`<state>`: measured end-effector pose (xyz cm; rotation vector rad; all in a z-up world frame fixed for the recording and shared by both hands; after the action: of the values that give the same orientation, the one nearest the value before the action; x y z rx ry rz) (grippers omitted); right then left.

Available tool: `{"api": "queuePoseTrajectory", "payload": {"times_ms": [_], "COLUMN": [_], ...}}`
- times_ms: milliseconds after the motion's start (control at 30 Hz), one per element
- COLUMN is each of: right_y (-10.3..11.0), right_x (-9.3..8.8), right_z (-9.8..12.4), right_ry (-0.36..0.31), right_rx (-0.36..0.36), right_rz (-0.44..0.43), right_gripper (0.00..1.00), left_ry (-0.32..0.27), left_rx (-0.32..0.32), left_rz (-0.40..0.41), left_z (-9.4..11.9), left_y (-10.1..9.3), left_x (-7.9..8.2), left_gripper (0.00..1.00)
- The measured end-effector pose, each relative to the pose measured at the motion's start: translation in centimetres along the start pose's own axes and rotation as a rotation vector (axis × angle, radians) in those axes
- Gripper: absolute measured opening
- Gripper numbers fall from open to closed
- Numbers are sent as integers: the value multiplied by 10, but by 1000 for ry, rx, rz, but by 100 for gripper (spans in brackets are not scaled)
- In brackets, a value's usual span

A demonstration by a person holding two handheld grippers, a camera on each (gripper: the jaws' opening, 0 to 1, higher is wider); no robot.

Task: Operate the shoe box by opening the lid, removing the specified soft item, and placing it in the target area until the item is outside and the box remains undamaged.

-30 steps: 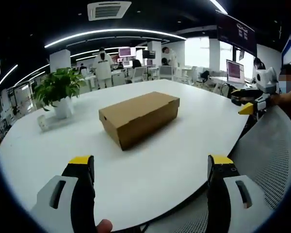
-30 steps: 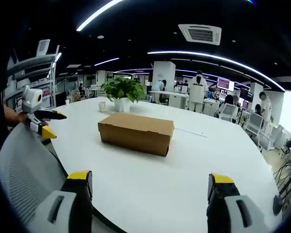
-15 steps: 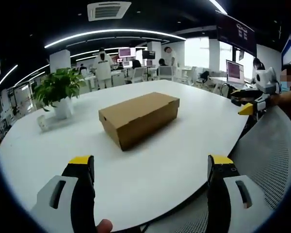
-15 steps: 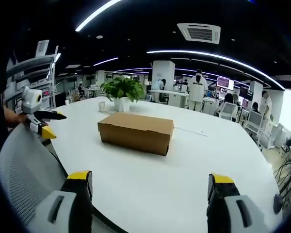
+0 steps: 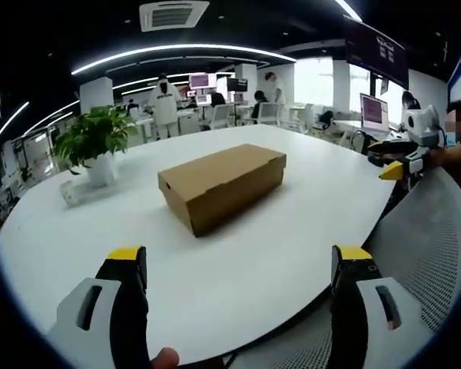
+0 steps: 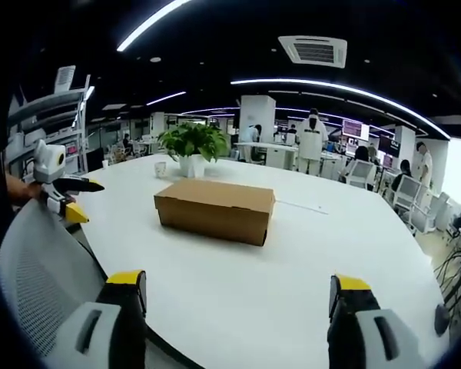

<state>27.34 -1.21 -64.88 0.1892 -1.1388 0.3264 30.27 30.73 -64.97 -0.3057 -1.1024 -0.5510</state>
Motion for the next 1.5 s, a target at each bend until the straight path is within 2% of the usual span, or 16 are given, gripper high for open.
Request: {"api": "queuePoseTrajectory", "payload": {"times_ms": [433,667,833,967,1167,1500], "right_y": [-3,-1,2,-1,-6,-23], "right_x": [2,4,5,14,29,36], "right_z": [2,3,0,-4,-18,-49], "right_ry": [-4,7,21,15,2,-7], "right_rx": [-11,12,41,53,74,110], "right_rz": [-15,2,5,11,47,89], "right_gripper": [99,99,99,99,99,98], "left_ry": [9,24,18,9,0,10], "left_rx": [11,6,16,22,25,28], "left_rz": [10,19,31,39,54,37], "left_z": [1,3,4,0,-10,-36], "left_y": [3,4,12,21,34,42], "left_x": [0,1,9,19,29,31], "left_gripper": [99,99,99,99,99,98]}}
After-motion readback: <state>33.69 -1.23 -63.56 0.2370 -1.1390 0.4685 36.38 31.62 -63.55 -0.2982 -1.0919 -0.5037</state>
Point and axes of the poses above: the point that each gripper's makers call its tool centre point, and the gripper's own axes: z roughly backward along the fingers, y roughly to its left, x roughly out of its top, the point moved 1 cm from there along z, roughly backward along the fingers, and after that the axes turned 1 degree about -z, right-handed, at the moved point
